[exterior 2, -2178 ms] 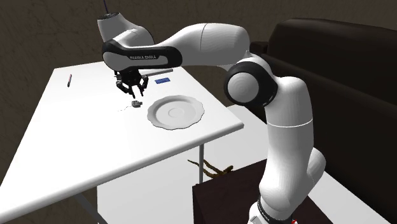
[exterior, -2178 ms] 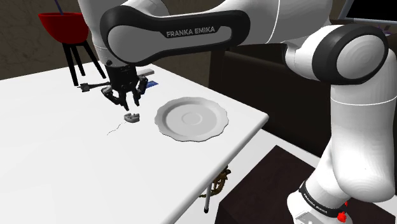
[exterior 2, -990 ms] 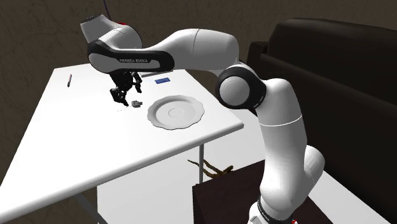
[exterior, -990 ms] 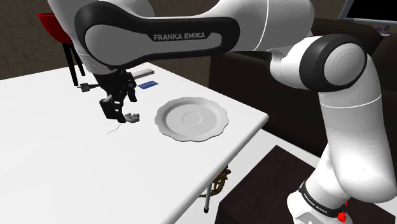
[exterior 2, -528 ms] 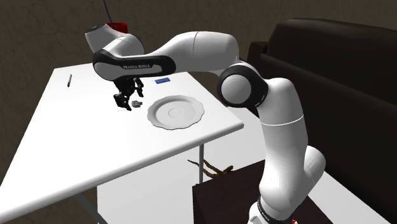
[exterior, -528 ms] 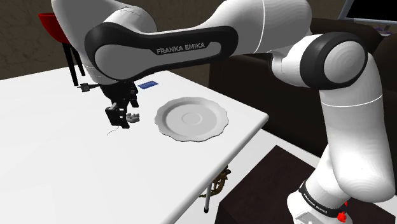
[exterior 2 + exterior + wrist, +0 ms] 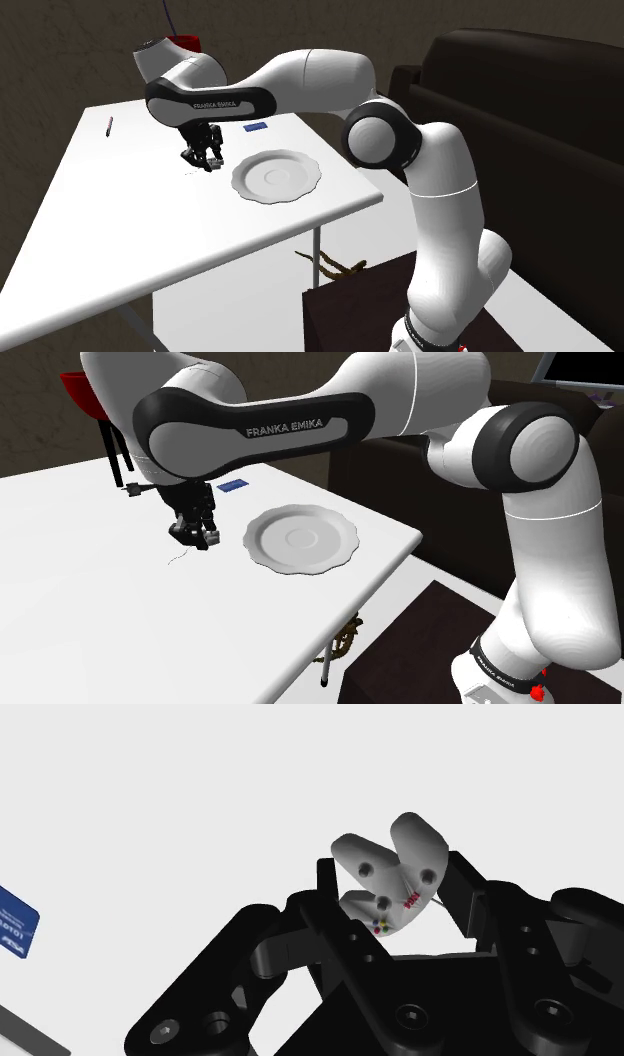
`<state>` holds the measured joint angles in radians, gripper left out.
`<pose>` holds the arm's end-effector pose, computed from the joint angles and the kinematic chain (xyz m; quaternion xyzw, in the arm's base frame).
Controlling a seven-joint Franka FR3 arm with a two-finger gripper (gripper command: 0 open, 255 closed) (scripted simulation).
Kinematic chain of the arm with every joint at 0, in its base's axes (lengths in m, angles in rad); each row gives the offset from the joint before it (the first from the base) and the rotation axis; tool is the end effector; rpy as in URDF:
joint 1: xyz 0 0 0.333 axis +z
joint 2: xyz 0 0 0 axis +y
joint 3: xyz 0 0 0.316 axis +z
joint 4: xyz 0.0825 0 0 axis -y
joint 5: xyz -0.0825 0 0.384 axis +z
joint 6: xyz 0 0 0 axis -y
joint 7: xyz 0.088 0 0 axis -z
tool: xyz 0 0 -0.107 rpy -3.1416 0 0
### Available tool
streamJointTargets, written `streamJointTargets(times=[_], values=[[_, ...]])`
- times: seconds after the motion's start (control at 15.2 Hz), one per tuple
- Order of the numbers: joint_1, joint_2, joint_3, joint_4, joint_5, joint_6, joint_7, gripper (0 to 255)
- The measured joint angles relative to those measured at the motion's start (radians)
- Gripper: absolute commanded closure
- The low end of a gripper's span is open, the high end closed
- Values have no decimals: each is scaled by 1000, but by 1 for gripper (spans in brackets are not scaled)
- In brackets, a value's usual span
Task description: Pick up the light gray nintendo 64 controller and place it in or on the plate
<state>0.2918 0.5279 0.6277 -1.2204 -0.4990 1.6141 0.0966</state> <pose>0.5300 0.4442 0.5090 0.9174 0.3851 0.0271 0.0970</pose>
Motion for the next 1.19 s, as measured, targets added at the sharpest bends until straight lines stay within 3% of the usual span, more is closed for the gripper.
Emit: streamJointTargets(times=[0.59,1.19], values=[[4,2,-1,19,-1,-17,-5,255],[59,38,-9,201,-18,-154,-39,255]])
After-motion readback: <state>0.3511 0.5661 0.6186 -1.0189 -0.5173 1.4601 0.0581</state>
